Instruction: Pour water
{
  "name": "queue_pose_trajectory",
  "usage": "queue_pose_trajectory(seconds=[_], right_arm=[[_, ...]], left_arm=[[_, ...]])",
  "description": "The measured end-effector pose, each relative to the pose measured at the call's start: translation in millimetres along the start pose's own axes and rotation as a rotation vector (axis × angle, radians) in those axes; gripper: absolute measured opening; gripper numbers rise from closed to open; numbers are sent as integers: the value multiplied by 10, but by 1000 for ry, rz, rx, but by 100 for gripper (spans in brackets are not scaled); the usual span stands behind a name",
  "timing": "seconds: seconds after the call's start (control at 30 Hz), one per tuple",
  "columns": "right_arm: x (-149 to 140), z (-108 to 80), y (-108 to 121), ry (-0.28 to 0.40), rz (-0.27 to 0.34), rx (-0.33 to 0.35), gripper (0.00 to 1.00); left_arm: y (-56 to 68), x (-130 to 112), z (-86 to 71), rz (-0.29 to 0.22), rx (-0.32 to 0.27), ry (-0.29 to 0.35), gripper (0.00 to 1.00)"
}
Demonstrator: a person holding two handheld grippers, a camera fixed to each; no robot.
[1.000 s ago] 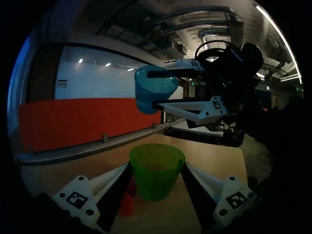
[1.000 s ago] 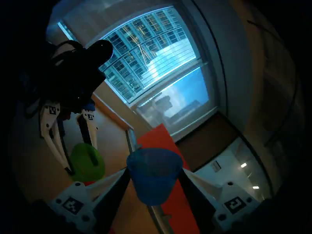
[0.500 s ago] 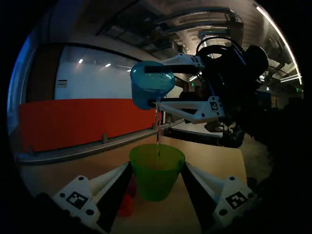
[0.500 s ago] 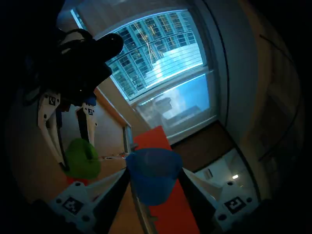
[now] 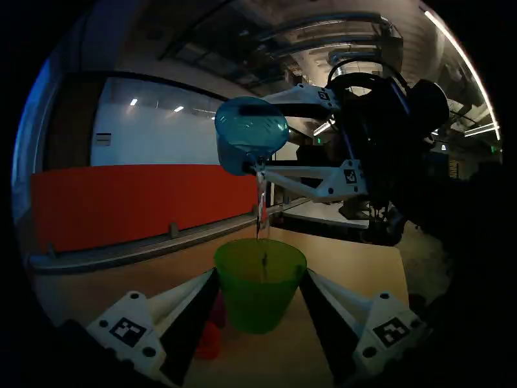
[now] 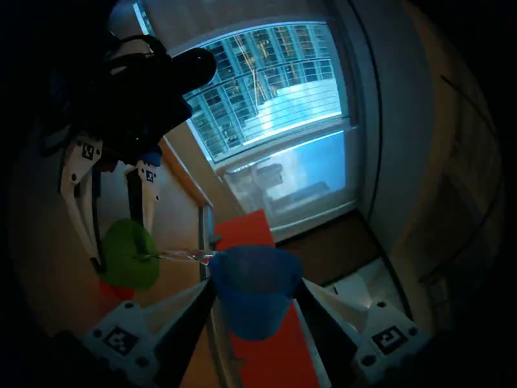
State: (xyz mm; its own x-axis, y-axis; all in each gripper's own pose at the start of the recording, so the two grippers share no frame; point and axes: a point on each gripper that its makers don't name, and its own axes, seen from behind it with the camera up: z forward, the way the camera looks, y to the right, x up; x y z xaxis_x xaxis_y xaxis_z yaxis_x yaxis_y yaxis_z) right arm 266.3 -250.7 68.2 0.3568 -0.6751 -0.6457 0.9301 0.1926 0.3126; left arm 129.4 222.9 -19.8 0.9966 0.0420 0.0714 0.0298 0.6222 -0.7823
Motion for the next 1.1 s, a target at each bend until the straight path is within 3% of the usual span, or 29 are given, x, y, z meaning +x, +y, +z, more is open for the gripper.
queue_pose_trajectory(seconds=[1.1], right_arm=[[99, 65, 237, -2, -197, -48, 88]], left_arm=[[18, 11, -8, 3, 3, 2, 85]])
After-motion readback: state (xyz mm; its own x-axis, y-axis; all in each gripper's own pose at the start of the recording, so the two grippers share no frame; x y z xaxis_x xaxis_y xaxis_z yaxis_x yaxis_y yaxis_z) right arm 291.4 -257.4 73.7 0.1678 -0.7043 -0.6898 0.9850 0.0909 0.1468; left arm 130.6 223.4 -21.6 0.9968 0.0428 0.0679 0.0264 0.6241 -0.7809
